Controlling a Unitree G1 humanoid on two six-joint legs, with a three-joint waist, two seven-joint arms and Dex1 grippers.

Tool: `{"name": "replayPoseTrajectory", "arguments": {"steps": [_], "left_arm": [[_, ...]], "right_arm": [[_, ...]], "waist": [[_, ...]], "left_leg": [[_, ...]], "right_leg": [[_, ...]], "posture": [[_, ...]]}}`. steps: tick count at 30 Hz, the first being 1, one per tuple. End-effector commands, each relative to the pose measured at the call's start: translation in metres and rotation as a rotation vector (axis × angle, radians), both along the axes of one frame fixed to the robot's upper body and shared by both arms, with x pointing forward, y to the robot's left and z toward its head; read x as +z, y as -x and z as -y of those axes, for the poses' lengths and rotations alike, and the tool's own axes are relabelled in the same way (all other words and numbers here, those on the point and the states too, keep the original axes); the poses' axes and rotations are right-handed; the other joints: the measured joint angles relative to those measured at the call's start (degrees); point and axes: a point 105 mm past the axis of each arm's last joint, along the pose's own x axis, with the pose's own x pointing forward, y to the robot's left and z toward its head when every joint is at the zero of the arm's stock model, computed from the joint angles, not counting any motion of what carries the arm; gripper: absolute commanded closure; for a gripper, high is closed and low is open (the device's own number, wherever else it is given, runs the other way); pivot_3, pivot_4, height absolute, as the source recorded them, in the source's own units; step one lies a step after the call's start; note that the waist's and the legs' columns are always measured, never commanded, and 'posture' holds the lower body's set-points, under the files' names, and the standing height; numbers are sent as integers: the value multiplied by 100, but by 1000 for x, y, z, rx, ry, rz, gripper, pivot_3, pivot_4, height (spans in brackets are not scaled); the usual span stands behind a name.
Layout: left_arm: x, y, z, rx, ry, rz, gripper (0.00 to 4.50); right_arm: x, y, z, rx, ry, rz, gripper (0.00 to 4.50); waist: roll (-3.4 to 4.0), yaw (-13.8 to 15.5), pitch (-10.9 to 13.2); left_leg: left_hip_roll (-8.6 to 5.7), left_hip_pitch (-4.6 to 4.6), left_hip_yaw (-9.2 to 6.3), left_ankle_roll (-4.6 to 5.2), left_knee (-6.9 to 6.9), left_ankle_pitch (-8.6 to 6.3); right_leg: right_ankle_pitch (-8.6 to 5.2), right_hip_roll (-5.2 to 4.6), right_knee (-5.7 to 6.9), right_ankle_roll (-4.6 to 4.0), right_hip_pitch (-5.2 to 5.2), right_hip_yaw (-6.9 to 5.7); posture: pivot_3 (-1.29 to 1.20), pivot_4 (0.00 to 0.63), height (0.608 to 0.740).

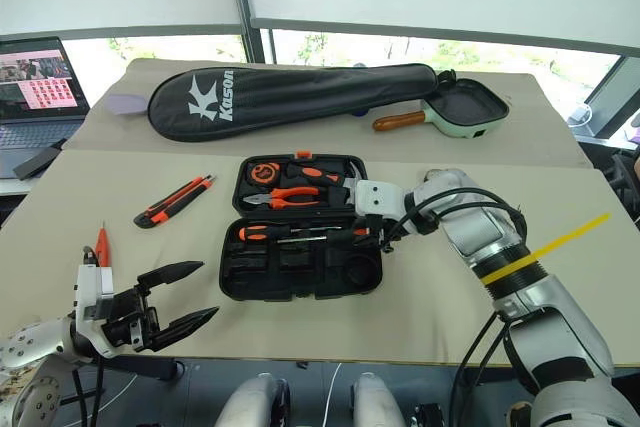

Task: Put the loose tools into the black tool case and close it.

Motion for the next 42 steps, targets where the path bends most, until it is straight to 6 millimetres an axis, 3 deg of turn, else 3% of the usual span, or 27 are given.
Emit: {"name": "replayPoseTrajectory", "arguments": {"steps": [1, 9, 10, 14, 20, 24, 30, 38, 42], "left_arm": [[9, 0, 3, -15, -17, 53, 0], [10, -3, 4, -14, -21, 59, 0], [10, -3, 4, -14, -21, 59, 0], [9, -3, 5, -9, -23, 60, 0], [6, -3, 1, 6, -28, 52, 0], [6, -7, -3, 40, -23, 63, 0], [9, -11, -6, 64, -9, 73, 0], [10, -11, -6, 76, -13, 78, 0], [9, -11, -7, 80, -16, 78, 0]], "right_arm": [[6, 0, -8, 40, -1, 27, 3456], [7, -5, -12, 29, -19, 17, 3456], [10, -6, -12, 40, -26, 36, 2448], [30, 2, -12, 112, -103, 8, 1243], [60, 12, -16, 196, -325, -14, 1243], [53, 5, -25, 150, -410, -9, 2310], [17, -4, -32, 94, -370, 17, 4420], [-16, -3, -37, 97, -287, -14, 4474], [-22, -1, -40, 110, -273, -28, 4474]], "waist": [[0, -1, 0], [1, -18, 0], [1, -17, 0], [1, -11, 1], [1, -2, 1], [1, -21, 1], [1, -11, 1], [2, -17, 1], [1, -24, 1]], "left_leg": [[0, 0, 0, 0, 0, 0], [1, 1, -1, 0, 0, 0], [1, 2, -1, 0, 0, 0], [0, 1, -1, 0, 0, 0], [1, 1, -5, 0, 0, 0], [3, 6, -6, 0, 0, 0], [1, 4, -3, 0, -1, 0], [1, 5, 4, -1, -1, 0], [3, 20, 3, -1, -2, 0]], "right_leg": [[0, 0, 0, 0, 0, 0], [0, 1, 2, -1, 0, 0], [1, 1, 3, -1, -1, 0], [0, 0, 2, -1, -1, 0], [1, -1, 2, -1, 2, -1], [1, 2, 2, -2, 3, -2], [2, 0, 4, -2, 3, -2], [2, 0, 5, -3, 3, -2], [2, 0, 5, -3, 13, -2]], "posture": [[0, 150, 740], [0, 150, 740], [0, 150, 740], [0, 150, 740], [0, 150, 740], [0, 150, 740], [0, 150, 740], [0, 150, 740], [0, 150, 740]]}}
